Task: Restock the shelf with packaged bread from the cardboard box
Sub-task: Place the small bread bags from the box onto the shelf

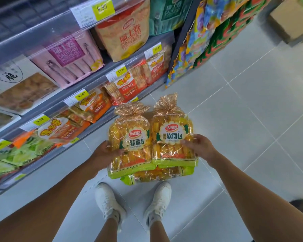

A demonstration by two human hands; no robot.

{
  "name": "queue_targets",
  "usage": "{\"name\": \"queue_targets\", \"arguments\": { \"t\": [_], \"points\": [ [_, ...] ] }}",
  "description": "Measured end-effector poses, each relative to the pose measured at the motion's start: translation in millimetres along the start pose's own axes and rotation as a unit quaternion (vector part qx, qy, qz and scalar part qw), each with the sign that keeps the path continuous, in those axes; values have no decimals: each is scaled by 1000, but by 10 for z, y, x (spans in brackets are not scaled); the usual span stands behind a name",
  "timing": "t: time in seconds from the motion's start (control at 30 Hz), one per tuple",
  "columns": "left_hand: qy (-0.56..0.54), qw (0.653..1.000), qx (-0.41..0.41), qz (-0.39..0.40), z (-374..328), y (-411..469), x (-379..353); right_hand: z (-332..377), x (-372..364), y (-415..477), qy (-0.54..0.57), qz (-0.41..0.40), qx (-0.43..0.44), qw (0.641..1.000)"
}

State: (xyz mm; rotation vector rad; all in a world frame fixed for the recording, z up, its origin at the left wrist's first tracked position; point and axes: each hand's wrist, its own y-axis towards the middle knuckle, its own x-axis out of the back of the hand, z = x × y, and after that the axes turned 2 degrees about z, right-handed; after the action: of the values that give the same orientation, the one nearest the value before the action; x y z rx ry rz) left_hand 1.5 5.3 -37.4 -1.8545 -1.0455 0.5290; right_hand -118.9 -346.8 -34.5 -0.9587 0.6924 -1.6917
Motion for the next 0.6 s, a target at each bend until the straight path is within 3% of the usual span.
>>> {"name": "queue_targets", "arguments": {
  "t": [0.33,0.6],
  "points": [
    [-25,1000,-17,-4,26,-139,155,38,-125,-67,-47,-23,47,998],
    [-35,997,-67,-19,-53,-284,500,294,-99,-314,-19,-6,112,994]
  ]
}}
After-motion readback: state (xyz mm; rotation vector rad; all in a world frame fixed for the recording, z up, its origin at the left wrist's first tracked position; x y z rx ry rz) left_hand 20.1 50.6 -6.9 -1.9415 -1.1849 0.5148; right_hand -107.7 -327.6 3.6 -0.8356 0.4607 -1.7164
